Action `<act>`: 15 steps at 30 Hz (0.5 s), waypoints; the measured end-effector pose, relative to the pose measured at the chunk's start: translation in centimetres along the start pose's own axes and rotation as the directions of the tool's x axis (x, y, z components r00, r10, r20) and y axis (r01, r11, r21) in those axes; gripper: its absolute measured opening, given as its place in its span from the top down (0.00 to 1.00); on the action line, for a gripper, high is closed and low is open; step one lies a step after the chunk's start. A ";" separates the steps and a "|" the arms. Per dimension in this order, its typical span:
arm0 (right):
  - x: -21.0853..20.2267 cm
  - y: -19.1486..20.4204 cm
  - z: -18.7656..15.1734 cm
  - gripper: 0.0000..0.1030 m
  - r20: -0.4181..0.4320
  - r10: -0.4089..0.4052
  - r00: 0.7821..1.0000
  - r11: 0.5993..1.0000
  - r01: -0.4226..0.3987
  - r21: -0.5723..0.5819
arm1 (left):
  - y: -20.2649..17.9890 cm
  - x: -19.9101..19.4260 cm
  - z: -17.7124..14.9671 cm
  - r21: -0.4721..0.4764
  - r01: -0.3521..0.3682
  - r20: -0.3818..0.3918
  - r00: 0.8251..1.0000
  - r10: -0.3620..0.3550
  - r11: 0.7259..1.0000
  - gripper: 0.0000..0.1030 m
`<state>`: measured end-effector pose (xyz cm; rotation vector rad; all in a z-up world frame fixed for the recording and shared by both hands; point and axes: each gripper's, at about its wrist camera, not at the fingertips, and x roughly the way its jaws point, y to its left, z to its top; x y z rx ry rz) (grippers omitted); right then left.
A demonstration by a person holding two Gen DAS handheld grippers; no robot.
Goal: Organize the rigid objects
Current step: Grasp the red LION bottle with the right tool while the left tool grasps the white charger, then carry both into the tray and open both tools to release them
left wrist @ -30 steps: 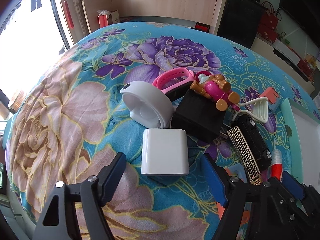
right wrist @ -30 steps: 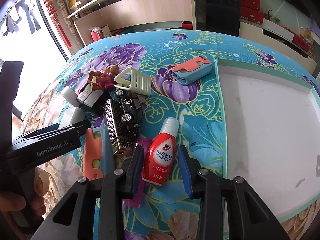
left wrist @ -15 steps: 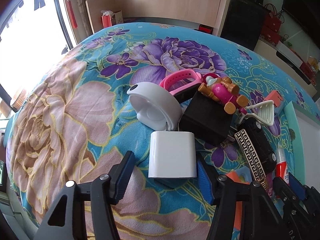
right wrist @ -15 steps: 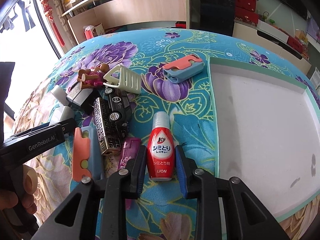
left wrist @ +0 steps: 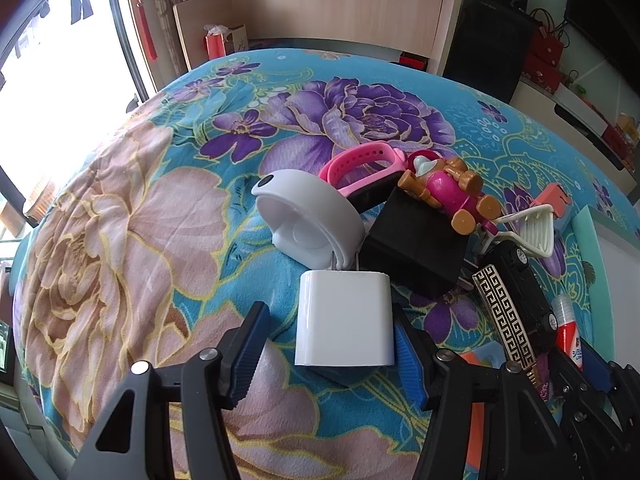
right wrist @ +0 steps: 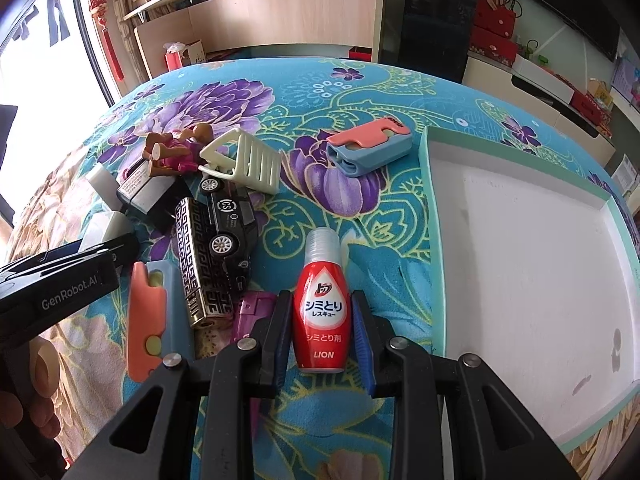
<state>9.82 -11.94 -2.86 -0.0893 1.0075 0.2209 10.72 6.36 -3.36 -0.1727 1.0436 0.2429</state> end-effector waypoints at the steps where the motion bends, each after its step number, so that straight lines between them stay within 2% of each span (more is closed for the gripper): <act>1: 0.0 0.0 0.0 0.71 0.000 -0.001 1.000 1.000 0.001 0.000 | 0.0 0.0 0.0 0.000 -0.001 0.000 1.000 0.001 1.000 0.39; 4: 0.1 0.1 0.0 0.71 0.001 -0.009 1.000 1.000 0.009 -0.006 | 0.0 0.0 0.0 0.006 -0.001 0.002 1.000 0.001 1.000 0.41; 12: 0.3 0.3 0.2 0.71 0.002 -0.022 1.000 1.000 0.022 -0.017 | -0.6 -0.2 -0.1 0.033 0.021 0.001 1.000 -0.021 0.999 0.56; 15: 0.3 0.3 0.2 0.72 0.007 -0.021 1.000 1.000 0.022 -0.012 | -0.7 -0.3 -0.1 0.040 0.018 0.005 1.000 -0.018 0.999 0.56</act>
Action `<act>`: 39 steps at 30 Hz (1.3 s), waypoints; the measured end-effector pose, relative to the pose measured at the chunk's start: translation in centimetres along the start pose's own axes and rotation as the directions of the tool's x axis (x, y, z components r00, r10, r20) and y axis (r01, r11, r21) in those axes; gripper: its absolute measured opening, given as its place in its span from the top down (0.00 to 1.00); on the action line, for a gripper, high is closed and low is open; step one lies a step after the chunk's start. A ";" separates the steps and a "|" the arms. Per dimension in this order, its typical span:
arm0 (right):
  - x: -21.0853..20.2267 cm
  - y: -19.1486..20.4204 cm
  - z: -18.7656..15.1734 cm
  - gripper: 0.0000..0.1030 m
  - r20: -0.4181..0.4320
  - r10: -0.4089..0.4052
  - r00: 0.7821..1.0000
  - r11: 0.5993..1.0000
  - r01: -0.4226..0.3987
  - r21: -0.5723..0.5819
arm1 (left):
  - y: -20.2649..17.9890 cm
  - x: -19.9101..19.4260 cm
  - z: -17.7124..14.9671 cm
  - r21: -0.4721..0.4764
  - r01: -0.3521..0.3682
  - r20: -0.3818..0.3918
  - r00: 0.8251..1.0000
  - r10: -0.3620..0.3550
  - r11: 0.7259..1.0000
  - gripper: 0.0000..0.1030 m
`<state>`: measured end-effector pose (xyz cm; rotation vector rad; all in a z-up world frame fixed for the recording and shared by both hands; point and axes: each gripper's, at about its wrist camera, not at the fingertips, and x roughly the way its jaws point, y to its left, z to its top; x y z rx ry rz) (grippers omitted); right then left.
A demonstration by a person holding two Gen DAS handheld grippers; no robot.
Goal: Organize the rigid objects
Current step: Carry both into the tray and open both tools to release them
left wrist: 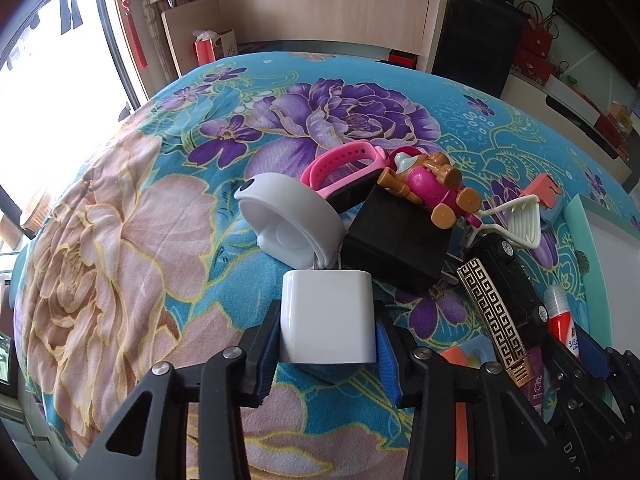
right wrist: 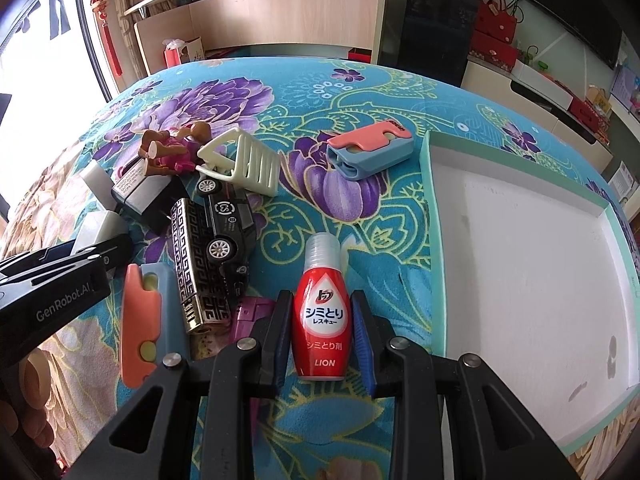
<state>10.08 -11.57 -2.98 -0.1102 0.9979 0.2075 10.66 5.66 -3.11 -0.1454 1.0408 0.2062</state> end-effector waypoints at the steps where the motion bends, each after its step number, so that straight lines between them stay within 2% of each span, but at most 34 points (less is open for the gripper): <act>1: -0.1 -0.1 0.0 0.72 0.003 0.005 1.000 1.000 -0.005 0.005 | 0.1 -0.1 0.0 -0.002 0.004 0.001 1.000 -0.004 1.000 0.56; 5: -0.7 -0.3 0.1 0.72 0.026 0.009 1.000 1.000 -0.010 0.015 | -0.1 -0.5 0.0 0.000 0.015 0.003 1.000 -0.015 1.000 0.56; 10: -2.5 -1.0 0.5 0.72 0.099 0.026 0.995 0.998 -0.031 0.048 | -0.4 -2.5 0.1 0.012 0.038 0.052 0.998 -0.038 0.999 0.56; 15: -4.0 -2.0 1.1 0.72 0.161 0.038 0.986 0.995 -0.052 0.087 | -1.0 -5.0 0.5 0.028 0.069 0.124 0.990 -0.072 0.997 0.56; 20: -4.7 -3.7 1.7 0.72 0.191 -0.002 0.982 0.992 -0.022 0.124 | -2.3 -6.5 0.9 0.058 0.125 0.168 0.977 -0.133 0.990 0.56; 29: -5.0 -9.8 1.5 0.72 0.179 -0.173 0.969 0.963 0.128 0.238 | -7.7 -6.7 0.3 0.177 0.193 0.136 0.966 -0.218 0.965 0.57; 34: -4.6 -12.9 0.9 0.72 0.144 -0.204 0.968 0.942 0.154 0.299 | -10.7 -6.2 0.2 0.234 0.218 0.080 0.967 -0.242 0.948 0.56; 39: -4.7 -15.7 0.1 0.72 0.108 -0.268 0.957 0.913 0.216 0.346 | -14.3 -6.2 0.4 0.303 0.222 0.049 0.967 -0.248 0.927 0.56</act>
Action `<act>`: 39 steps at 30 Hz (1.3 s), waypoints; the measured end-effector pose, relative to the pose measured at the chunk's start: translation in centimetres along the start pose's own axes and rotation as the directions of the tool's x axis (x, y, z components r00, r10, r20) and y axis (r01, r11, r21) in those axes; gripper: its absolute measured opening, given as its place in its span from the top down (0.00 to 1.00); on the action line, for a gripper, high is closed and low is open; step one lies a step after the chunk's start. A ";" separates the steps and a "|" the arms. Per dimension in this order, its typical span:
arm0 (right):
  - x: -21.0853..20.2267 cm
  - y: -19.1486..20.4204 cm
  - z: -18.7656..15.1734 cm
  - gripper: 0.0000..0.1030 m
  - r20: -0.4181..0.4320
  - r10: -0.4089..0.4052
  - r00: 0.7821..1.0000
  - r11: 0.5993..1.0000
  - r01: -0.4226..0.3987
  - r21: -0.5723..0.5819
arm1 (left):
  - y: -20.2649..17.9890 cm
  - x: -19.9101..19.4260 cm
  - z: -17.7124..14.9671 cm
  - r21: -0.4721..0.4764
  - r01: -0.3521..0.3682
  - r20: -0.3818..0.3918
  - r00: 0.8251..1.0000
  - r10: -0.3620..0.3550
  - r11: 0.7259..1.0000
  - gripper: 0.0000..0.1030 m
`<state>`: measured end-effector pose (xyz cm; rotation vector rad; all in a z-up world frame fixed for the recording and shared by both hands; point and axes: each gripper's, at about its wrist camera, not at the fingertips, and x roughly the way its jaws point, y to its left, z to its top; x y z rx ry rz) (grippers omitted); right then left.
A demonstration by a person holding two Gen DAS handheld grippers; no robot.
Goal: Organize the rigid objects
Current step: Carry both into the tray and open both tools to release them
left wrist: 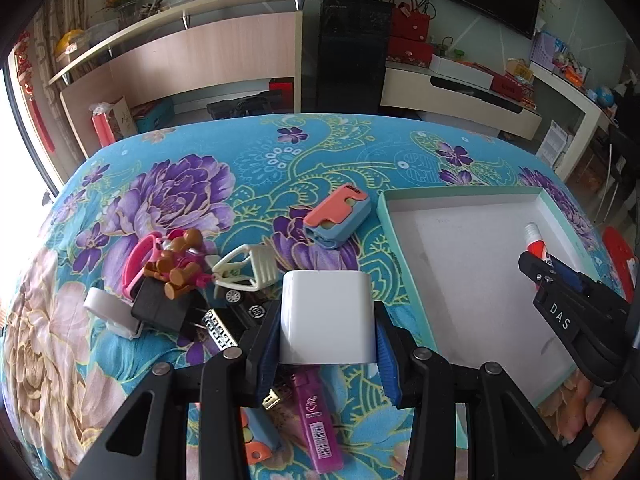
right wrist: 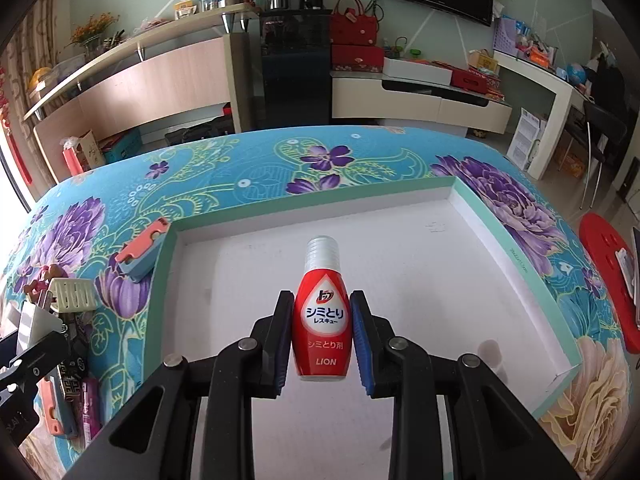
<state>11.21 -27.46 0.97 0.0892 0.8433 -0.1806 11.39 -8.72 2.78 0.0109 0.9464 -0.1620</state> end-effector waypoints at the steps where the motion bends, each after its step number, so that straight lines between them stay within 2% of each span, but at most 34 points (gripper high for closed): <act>1: 0.1 -0.7 0.0 0.72 -0.006 -0.005 1.000 1.000 0.005 0.024 | -0.7 0.1 0.3 0.017 0.009 -0.003 1.000 -0.009 1.000 0.56; 8: 0.7 -5.3 -0.4 0.72 -0.051 -0.040 0.998 0.985 0.048 0.165 | -6.5 2.6 2.4 0.148 0.073 -0.047 0.997 -0.066 0.986 0.56; 13: 1.0 -6.5 -0.6 0.71 -0.068 -0.084 0.994 0.978 0.095 0.184 | -9.4 4.5 2.6 0.176 0.118 -0.083 0.991 -0.105 0.977 0.56; 22: 1.7 -7.6 -1.0 0.71 -0.103 -0.079 0.992 0.974 0.099 0.206 | -10.2 6.5 2.5 0.163 0.101 -0.098 0.991 -0.086 0.981 0.56; 28: 1.8 -7.6 -0.9 0.71 -0.106 -0.078 0.991 0.973 0.099 0.209 | -9.7 6.2 2.7 0.154 0.061 -0.073 0.996 -0.051 0.986 0.54; 29: 1.8 -7.5 -0.9 0.71 -0.106 -0.080 0.991 0.973 0.101 0.207 | -9.6 6.0 2.8 0.152 0.058 -0.065 0.997 -0.049 0.987 0.52; 32: 1.8 -7.4 -0.9 0.71 -0.101 -0.079 0.992 0.974 0.098 0.206 | -9.2 5.4 3.0 0.146 0.044 -0.037 0.999 -0.039 0.988 0.28; 33: 1.7 -7.4 -0.8 0.70 -0.098 -0.078 0.992 0.974 0.097 0.207 | -9.1 5.2 3.1 0.142 0.039 -0.029 0.999 -0.035 0.989 0.27; 35: 1.6 -7.3 -0.8 0.61 -0.090 -0.076 0.993 0.974 0.093 0.208 | -8.6 4.9 3.2 0.130 0.034 -0.021 0.999 -0.032 0.991 0.25; 38: 1.5 -7.2 -0.7 0.46 -0.082 -0.072 0.994 0.974 0.087 0.207 | -7.6 4.6 3.3 0.098 0.025 -0.012 1.000 -0.024 0.995 0.10; 39: 1.5 -7.1 -0.6 0.44 -0.078 -0.070 0.994 0.975 0.085 0.206 | -7.2 4.5 3.3 0.085 0.019 -0.007 1.000 -0.018 0.996 0.05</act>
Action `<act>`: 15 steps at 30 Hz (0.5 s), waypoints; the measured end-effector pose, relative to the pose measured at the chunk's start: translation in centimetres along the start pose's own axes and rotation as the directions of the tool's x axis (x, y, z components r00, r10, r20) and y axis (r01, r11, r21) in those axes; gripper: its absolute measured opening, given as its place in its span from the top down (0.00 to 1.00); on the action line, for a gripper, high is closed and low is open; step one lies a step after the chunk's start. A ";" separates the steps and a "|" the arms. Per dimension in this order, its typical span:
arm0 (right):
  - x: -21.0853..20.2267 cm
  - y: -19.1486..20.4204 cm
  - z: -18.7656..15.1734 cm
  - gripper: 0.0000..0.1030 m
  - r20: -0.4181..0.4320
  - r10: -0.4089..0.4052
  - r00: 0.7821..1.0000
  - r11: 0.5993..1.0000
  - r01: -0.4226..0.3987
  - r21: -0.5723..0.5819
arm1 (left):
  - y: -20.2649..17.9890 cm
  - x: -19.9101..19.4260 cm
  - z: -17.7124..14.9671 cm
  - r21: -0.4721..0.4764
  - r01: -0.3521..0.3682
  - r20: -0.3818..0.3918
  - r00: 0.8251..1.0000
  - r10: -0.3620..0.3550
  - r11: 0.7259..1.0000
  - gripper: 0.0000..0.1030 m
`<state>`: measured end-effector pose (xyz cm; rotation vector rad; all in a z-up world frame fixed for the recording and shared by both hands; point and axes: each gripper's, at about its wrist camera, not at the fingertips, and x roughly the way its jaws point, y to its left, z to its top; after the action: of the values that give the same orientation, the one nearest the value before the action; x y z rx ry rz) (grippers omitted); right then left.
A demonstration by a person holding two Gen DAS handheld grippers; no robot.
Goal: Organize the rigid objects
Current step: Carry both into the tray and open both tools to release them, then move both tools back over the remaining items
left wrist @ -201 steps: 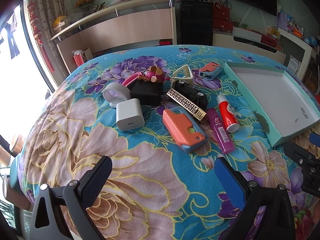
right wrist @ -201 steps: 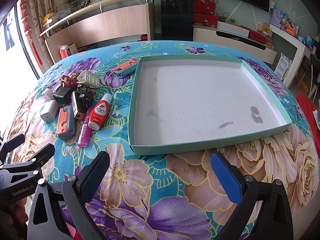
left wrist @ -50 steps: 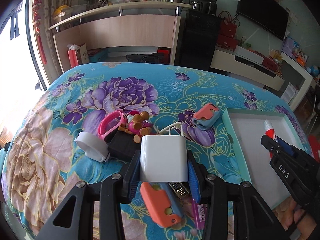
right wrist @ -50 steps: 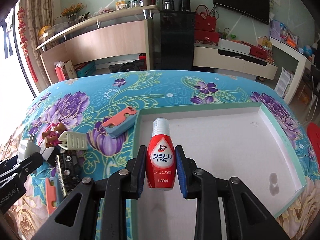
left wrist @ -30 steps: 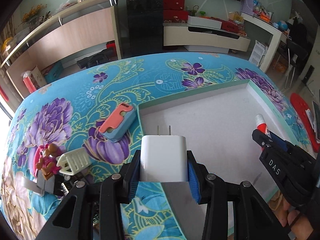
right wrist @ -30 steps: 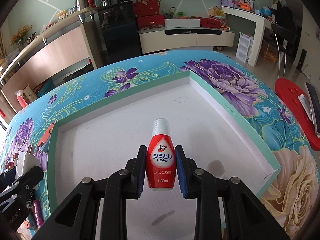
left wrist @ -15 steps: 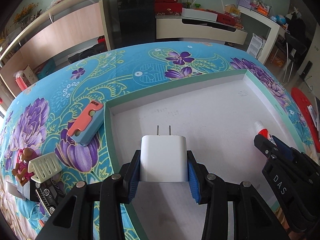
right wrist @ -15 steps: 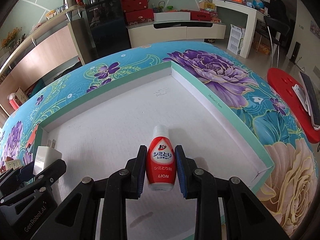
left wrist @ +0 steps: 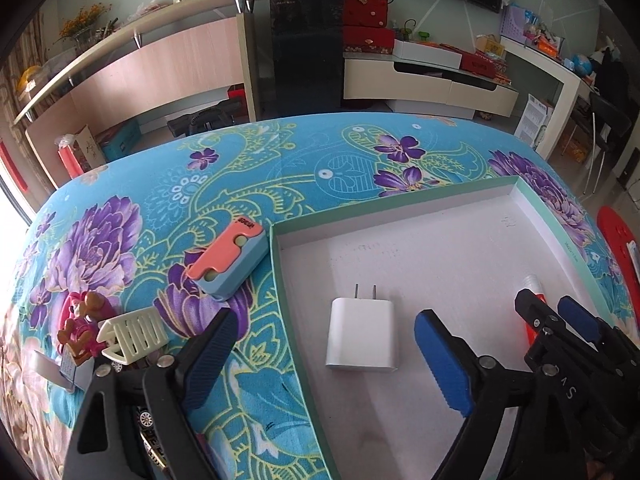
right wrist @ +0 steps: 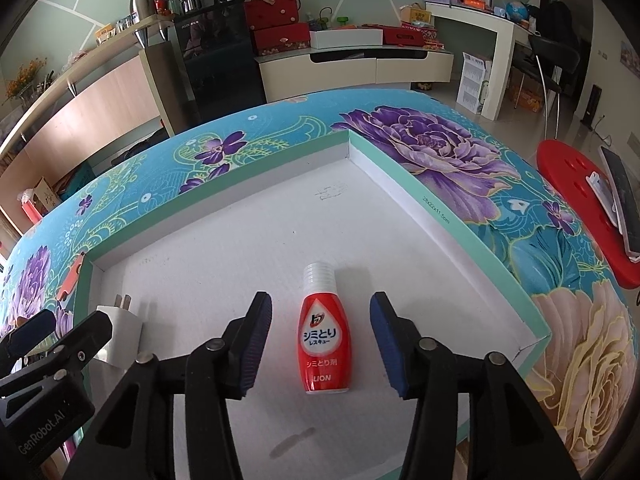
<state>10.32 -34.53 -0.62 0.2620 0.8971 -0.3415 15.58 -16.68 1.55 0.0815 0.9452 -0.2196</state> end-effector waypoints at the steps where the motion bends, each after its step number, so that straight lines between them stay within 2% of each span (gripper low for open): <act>1: 0.0 0.1 0.0 0.41 0.004 0.000 1.000 1.000 0.000 -0.001 | 0.4 -0.2 0.0 -0.013 -0.009 0.004 1.000 0.009 1.000 0.03; 3: -0.1 0.2 0.1 0.32 0.012 -0.010 1.000 1.000 0.010 -0.007 | 1.3 -0.4 0.0 -0.032 -0.028 0.008 1.000 0.029 0.999 0.03; 7: -0.3 0.4 0.1 0.29 0.023 -0.014 1.000 1.000 0.014 -0.012 | 3.0 -1.0 -0.4 -0.068 -0.073 0.017 0.997 0.074 0.995 0.00; 10: -0.2 0.6 0.1 0.19 0.021 -0.004 1.000 1.000 0.005 -0.014 | 4.3 -1.3 -0.9 -0.096 -0.095 0.017 0.995 0.097 0.991 0.00; 13: -0.3 0.9 0.2 0.18 0.031 -0.008 0.999 1.000 0.008 -0.021 | 5.5 -1.6 -1.4 -0.120 -0.125 0.019 0.992 0.128 0.985 0.00; 15: -0.3 1.2 0.2 0.09 0.038 -0.008 0.999 1.000 0.009 -0.029 | 6.4 -1.9 -1.8 -0.144 -0.141 0.026 0.989 0.146 0.979 0.00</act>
<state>10.73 -33.39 -0.16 0.2239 0.8658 -0.3399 14.47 -9.88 1.88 0.0144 0.9118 -0.0198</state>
